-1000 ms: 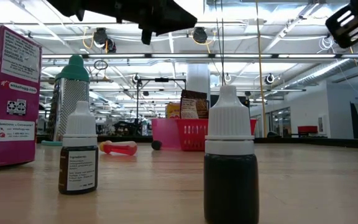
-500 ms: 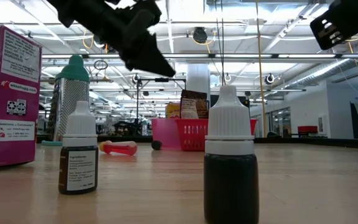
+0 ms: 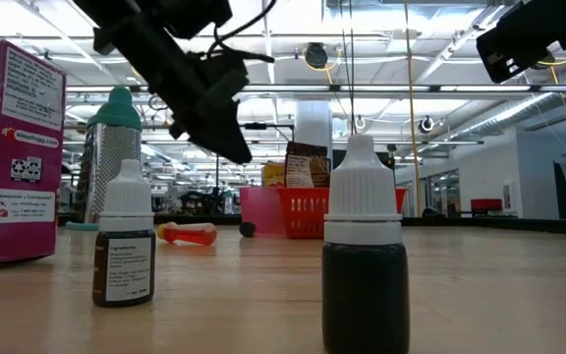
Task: Pick & Place Kitchen Items
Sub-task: Put the top brown food coloring bottle into the orange bin
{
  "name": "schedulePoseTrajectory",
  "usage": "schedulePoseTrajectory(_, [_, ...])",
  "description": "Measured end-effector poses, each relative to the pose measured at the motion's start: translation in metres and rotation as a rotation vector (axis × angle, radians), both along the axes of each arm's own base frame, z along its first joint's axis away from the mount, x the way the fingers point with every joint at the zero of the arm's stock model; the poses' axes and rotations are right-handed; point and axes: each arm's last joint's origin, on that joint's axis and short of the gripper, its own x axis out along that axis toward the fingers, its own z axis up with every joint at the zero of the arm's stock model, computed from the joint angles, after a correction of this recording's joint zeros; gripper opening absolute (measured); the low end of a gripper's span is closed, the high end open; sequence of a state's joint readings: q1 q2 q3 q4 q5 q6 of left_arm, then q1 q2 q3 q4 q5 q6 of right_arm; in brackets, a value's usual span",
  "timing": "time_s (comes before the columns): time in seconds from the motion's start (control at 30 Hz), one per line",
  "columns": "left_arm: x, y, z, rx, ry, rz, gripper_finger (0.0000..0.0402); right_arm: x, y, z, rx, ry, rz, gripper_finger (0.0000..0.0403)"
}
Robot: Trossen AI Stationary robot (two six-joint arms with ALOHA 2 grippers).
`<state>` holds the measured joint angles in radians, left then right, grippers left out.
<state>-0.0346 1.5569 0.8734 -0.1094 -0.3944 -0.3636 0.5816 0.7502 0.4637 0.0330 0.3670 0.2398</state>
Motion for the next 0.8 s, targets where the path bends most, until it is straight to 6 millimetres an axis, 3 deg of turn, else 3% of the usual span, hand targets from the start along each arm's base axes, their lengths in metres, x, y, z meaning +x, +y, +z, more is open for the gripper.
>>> schedulePoseTrajectory(0.33, [0.009,0.002,-0.033,-0.077,0.073,0.057,0.0179,0.0,0.0,0.0,-0.002,0.0,0.001,0.0094])
schedulePoseTrajectory(0.8, [0.029,0.001,-0.071,-0.156,0.017,0.096,0.0191,0.0,0.0,0.0,-0.023,-0.004,0.009,0.0094])
